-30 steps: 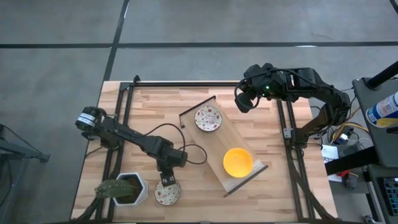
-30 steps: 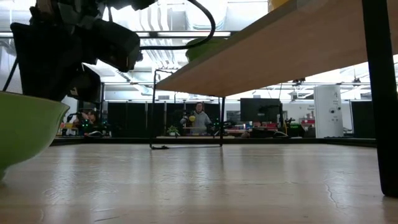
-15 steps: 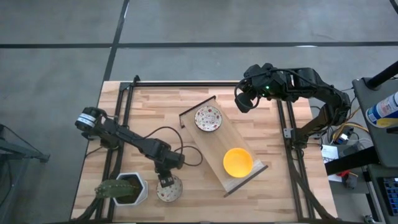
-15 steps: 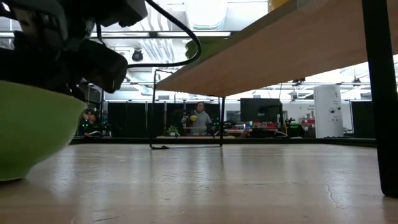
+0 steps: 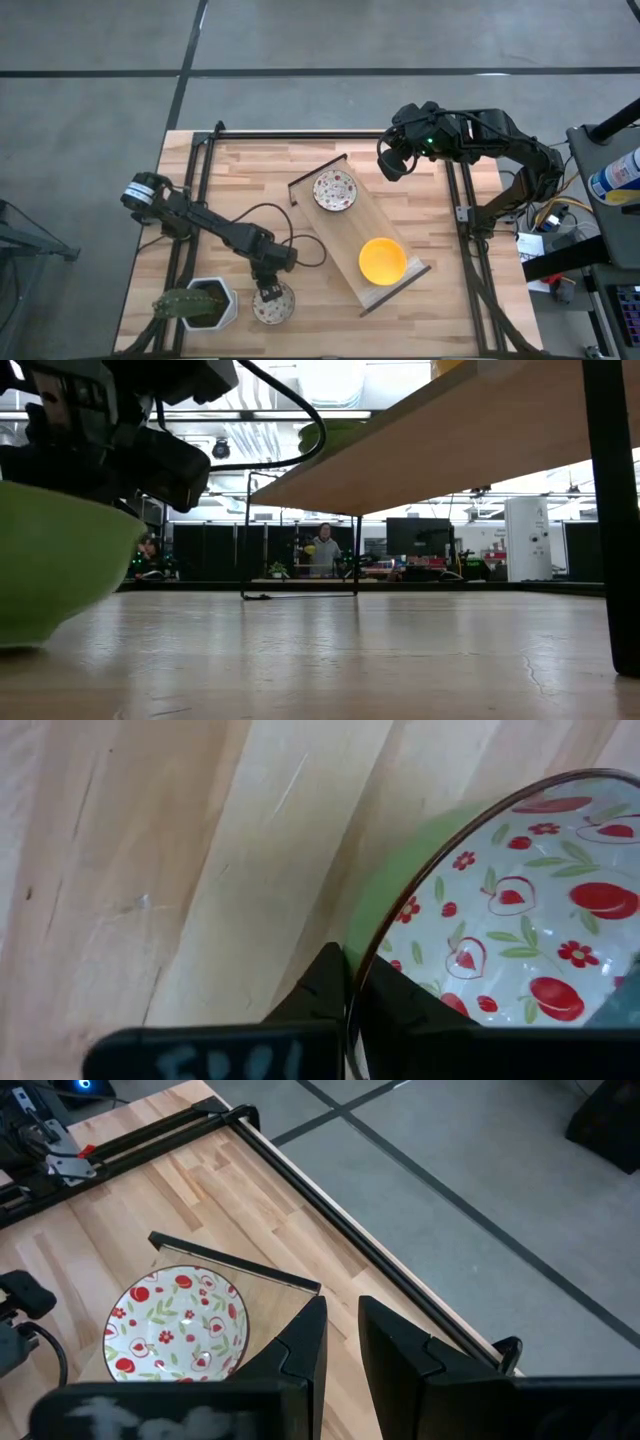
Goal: Pick & Place Mini bowls
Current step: Stack the white bowl on the white bowl on the shelf
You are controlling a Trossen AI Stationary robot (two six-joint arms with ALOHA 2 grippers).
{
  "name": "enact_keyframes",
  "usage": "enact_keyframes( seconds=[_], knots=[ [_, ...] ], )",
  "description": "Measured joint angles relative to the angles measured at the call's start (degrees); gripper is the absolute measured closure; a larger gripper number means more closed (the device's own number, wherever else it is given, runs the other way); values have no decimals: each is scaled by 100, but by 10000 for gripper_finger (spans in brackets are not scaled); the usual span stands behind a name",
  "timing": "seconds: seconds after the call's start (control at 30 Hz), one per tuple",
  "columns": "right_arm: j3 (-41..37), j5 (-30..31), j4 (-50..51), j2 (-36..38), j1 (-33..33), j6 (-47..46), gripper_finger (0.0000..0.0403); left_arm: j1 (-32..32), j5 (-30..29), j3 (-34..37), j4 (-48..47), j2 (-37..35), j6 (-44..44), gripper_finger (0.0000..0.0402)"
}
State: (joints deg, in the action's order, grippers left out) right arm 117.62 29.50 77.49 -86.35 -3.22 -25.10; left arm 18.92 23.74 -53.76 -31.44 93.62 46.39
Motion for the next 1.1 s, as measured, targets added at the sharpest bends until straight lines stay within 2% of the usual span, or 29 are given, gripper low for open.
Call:
enact_keyframes(
  seconds=[0.3,0.53,0.8,1.1],
  knots=[
    [0,2,0,0,-2,2,346,-15,34,-2,-481,-424,-135,397],
    [0,8,0,0,-2,22,346,-248,-113,-123,-808,-1378,157,398],
    [0,63,-26,0,-4,114,346,-1044,-330,-730,-811,-2214,1200,397],
    [0,63,-26,0,-4,163,346,-2047,-340,-1960,-571,-2068,1263,396]
  ],
)
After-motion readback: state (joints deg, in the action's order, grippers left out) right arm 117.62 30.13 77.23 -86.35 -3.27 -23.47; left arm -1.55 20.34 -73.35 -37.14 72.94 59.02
